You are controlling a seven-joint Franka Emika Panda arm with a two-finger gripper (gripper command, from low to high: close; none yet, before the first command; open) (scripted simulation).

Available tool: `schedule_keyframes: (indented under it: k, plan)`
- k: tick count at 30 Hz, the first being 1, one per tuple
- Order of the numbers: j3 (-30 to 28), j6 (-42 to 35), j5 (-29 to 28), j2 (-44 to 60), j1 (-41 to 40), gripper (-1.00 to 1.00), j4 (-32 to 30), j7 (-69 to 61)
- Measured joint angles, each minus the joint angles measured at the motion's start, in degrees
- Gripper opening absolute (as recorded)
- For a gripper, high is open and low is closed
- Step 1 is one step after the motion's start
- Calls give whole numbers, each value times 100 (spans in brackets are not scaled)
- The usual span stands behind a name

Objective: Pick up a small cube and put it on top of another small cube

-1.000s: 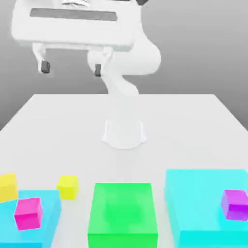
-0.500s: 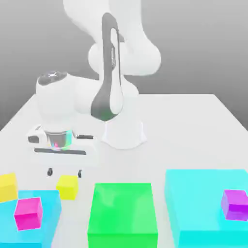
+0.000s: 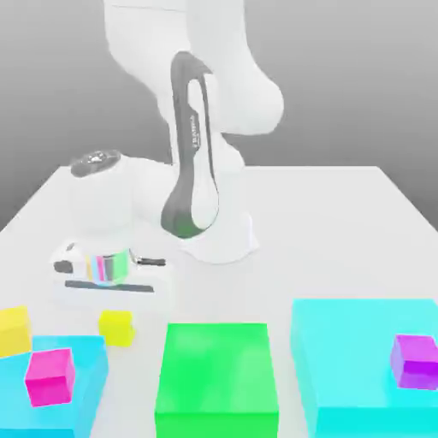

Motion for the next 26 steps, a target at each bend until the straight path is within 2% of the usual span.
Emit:
schedule_keyframes:
  k: [2, 4, 18, 22, 23, 26]
  plan:
    - [-66, -332, -378, -418, -56, -100, -79, 273]
    - [-33, -679, -482, -541, -105, -100, 144, 424]
    - [191, -3175, -420, -189, 81, -100, 2989, 1228]
    - [239, -2695, -295, 390, 66, -100, 3087, 1206]
    - [245, -2549, -269, 515, 61, 100, 3066, 1190]
    - [245, -2550, -269, 515, 61, 100, 3066, 1190]
